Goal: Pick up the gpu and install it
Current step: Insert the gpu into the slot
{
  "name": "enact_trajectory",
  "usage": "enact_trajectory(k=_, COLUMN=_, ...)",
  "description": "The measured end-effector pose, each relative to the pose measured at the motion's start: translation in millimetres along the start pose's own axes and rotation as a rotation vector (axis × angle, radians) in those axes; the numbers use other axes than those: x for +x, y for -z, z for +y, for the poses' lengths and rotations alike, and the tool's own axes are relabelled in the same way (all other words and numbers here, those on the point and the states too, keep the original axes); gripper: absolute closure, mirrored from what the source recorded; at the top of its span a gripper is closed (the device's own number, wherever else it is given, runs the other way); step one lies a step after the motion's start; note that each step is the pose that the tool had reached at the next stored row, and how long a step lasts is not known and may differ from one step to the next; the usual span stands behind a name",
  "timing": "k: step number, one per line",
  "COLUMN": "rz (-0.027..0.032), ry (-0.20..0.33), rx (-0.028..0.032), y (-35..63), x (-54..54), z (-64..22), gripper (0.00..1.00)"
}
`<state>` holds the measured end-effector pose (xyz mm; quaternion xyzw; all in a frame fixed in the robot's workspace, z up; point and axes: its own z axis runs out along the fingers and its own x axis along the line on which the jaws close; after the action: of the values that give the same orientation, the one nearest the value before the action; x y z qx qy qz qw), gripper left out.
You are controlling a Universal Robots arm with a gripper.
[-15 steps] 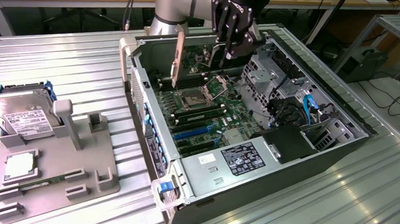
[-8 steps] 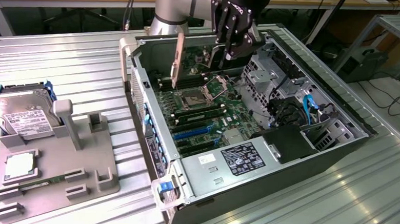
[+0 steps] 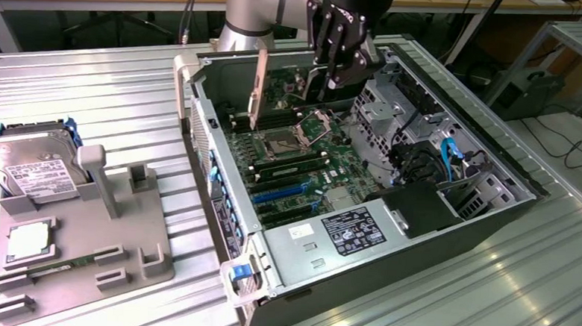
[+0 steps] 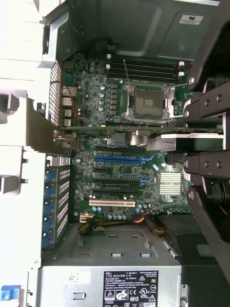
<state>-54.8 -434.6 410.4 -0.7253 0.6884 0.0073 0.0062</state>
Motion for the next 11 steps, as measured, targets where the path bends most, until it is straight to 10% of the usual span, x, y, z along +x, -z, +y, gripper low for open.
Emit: enact_trajectory(k=11, rz=0.0000, ry=0.000, rx=0.0000, y=-2.8, x=0.2, z=0.0, gripper=0.72)
